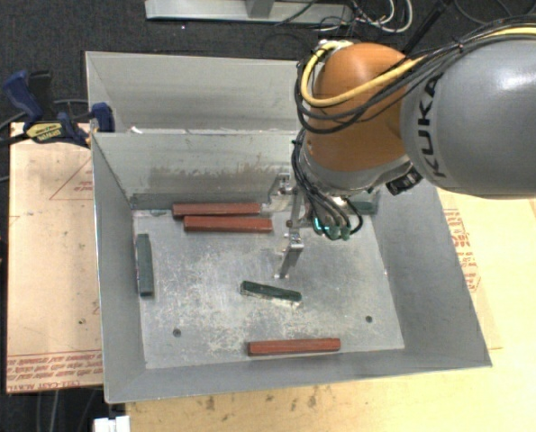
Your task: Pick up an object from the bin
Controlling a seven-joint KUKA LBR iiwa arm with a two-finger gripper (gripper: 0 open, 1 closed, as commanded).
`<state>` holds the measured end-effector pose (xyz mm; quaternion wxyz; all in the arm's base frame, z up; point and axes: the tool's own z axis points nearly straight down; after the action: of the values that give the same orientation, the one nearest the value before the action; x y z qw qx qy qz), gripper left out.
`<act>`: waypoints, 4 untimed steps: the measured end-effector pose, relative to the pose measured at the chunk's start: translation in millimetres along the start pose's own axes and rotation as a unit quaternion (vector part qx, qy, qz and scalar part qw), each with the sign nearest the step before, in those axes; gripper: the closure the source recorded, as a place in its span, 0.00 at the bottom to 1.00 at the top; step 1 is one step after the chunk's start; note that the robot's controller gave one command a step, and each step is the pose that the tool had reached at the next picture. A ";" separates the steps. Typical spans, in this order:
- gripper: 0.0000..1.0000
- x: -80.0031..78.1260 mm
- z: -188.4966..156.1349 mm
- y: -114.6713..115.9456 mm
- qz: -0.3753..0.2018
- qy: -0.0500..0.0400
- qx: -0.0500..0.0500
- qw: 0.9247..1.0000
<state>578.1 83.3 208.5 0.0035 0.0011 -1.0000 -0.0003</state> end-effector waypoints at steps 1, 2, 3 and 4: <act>0.00 -0.6 -3.0 -0.2 0.000 -0.002 0.000 1.000; 0.00 12.1 -17.7 10.2 -0.034 -0.003 0.000 0.999; 0.00 16.2 36.7 -5.0 -0.030 -0.007 -0.001 1.000; 1.00 4.6 123.9 -12.3 -0.060 -0.006 -0.001 0.998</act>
Offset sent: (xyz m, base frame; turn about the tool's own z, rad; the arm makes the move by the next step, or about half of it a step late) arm -0.0222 0.0196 0.0298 -0.1234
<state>572.7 71.1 84.6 -0.0029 0.0608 -0.9981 -0.0010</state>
